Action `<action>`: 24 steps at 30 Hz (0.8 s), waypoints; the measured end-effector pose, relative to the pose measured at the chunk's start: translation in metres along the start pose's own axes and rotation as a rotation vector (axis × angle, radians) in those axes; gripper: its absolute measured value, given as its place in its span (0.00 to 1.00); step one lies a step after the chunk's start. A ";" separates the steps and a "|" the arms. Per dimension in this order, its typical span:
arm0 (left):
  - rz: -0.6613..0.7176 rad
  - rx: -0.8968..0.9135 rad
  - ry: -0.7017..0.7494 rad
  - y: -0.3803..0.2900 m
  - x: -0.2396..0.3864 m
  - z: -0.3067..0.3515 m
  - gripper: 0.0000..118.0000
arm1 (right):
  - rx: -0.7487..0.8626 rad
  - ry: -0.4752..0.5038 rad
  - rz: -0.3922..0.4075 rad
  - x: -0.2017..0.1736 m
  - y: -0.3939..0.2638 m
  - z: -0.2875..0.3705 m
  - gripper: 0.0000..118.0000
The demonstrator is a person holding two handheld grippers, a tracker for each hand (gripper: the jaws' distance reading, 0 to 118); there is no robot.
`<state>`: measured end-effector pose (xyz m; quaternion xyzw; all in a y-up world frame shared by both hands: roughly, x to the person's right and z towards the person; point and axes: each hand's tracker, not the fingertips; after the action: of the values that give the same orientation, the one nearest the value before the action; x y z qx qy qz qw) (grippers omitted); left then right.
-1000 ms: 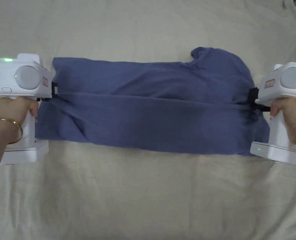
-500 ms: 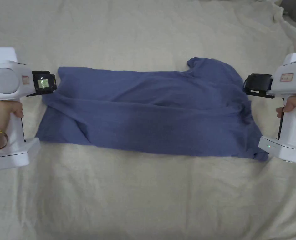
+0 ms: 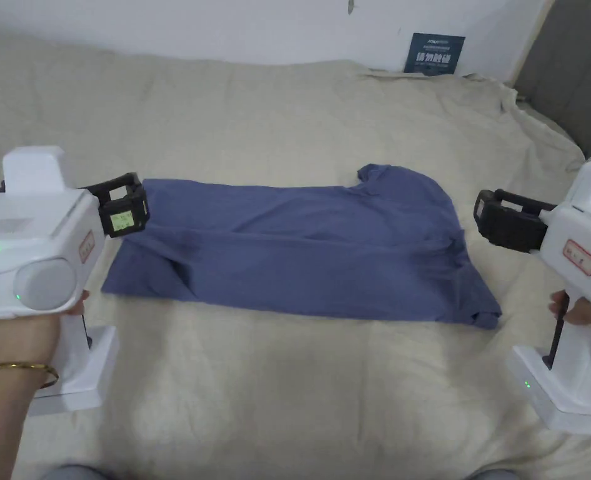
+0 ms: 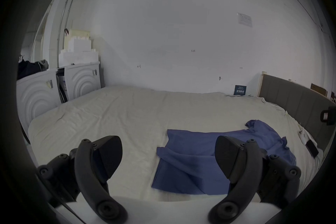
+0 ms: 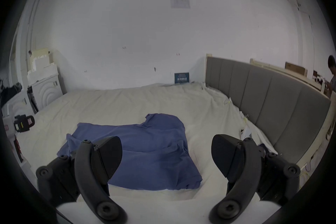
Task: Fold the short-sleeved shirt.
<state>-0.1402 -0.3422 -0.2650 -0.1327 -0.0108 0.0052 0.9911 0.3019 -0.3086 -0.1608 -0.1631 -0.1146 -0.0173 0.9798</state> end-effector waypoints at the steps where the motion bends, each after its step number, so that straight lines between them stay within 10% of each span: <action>1: -0.010 0.011 -0.001 -0.003 0.001 0.007 0.82 | 0.002 0.005 0.002 -0.001 -0.003 0.005 0.86; 11: -0.062 0.029 -0.044 -0.025 0.007 0.046 0.23 | 0.049 0.037 -0.010 -0.020 -0.034 0.046 0.50; 15: -0.047 0.034 -0.055 -0.030 0.008 0.054 0.02 | 0.046 0.028 -0.028 -0.022 -0.042 0.046 0.08; 24: -0.040 0.032 -0.062 -0.036 0.008 0.062 0.00 | 0.026 0.044 -0.043 -0.021 -0.047 0.044 0.00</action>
<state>-0.1334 -0.3609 -0.1959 -0.1163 -0.0443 -0.0101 0.9922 0.2687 -0.3384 -0.1102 -0.1476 -0.0966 -0.0406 0.9835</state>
